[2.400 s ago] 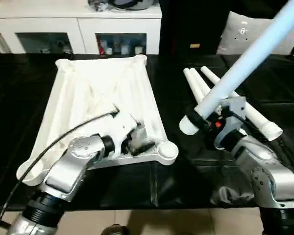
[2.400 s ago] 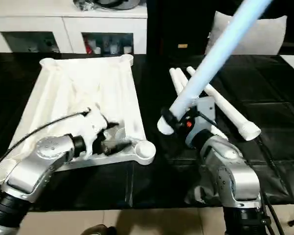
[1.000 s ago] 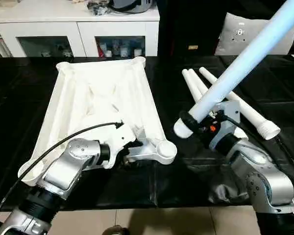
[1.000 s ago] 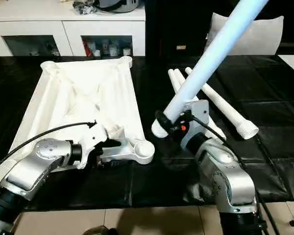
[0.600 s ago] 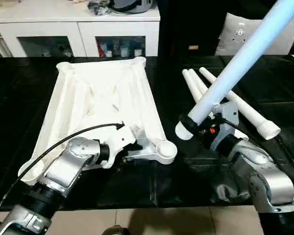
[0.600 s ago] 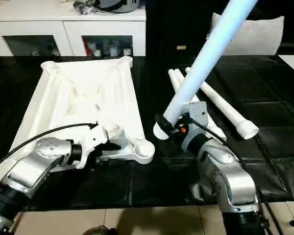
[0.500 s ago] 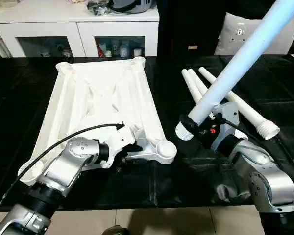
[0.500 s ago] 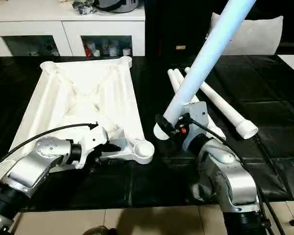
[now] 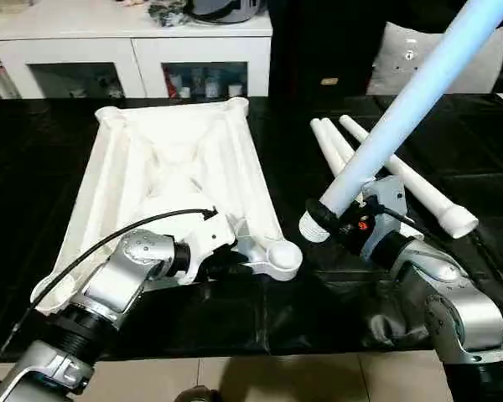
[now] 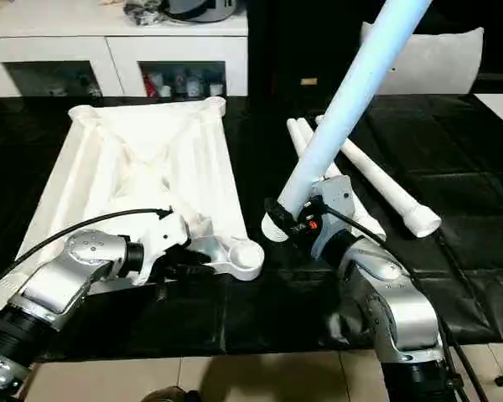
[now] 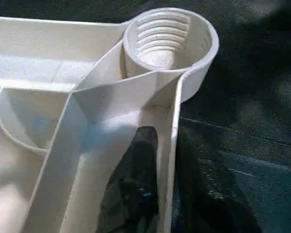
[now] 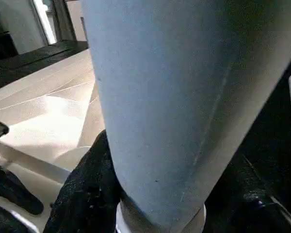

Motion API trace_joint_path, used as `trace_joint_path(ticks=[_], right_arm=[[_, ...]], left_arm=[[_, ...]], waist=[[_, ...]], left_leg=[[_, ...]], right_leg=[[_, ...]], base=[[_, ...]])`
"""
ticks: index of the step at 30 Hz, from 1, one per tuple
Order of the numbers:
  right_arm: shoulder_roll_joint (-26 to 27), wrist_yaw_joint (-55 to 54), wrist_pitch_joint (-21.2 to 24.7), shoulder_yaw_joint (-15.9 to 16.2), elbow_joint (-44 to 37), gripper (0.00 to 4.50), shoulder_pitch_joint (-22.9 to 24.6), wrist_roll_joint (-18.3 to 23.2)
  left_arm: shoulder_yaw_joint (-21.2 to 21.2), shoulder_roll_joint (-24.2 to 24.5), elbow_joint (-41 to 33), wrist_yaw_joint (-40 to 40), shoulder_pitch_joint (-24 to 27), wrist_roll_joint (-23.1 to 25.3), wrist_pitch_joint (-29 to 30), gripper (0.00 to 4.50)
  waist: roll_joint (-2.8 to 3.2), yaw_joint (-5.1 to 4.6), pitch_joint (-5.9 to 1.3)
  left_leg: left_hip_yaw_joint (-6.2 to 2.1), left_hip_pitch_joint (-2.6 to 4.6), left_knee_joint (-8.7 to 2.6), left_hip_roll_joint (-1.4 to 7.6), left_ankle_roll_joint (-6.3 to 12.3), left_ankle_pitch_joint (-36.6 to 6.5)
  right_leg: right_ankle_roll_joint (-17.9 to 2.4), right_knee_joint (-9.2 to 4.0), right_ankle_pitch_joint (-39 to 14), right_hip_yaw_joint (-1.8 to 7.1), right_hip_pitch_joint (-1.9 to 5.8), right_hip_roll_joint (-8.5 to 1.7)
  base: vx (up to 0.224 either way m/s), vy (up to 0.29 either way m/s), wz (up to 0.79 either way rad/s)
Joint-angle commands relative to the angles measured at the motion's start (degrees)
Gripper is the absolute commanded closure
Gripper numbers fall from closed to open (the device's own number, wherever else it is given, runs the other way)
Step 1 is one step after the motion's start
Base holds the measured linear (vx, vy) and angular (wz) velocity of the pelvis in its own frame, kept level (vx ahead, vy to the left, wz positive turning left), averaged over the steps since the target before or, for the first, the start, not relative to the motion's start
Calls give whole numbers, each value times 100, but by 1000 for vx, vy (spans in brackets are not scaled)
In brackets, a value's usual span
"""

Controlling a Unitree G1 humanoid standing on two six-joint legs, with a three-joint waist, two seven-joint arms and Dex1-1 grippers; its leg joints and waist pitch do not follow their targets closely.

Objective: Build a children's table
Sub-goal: Insert table leg to table base

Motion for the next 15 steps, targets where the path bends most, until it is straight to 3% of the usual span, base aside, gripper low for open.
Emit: trace_joint_path(ticks=[1,5,9,11,15], right_arm=[[-23,52,63,76,14,259,-129,3],[-18,141,204,173,35,259,-230,19],[-83,467,375,402,209,259,-504,63],[-165,760,375,651,389,259,-669,-6],[-215,983,422,754,556,259,-798,17]], left_arm=[[-46,76,104,43,-32,95,32,413],[-47,129,126,-38,-53,181,-75,441],[-74,115,94,-237,-97,123,-160,450],[-309,143,77,-452,-124,235,-385,450],[-379,0,305,-325,-242,354,-463,450]], waist=[[-24,19,-327],[-15,-1,-327],[-18,-39,-347],[-63,-19,-348],[-45,57,-369]], left_leg=[[-226,206,-460,478,-129,-1864],[-241,199,-474,481,-161,-1920],[-231,191,-458,470,-144,-1821],[-206,178,-432,477,-12,-1557],[-191,197,-411,495,46,-1344]], right_leg=[[-1008,-499,-1680,336,120,-587],[-957,-504,-1783,334,118,-579],[-1057,-469,-1463,330,135,-578],[-1130,-465,-1277,334,149,-591],[-1188,-434,-1030,328,146,-580]], base=[[0,0,0],[0,0,0],[0,0,0],[0,0,0],[0,0,0]])
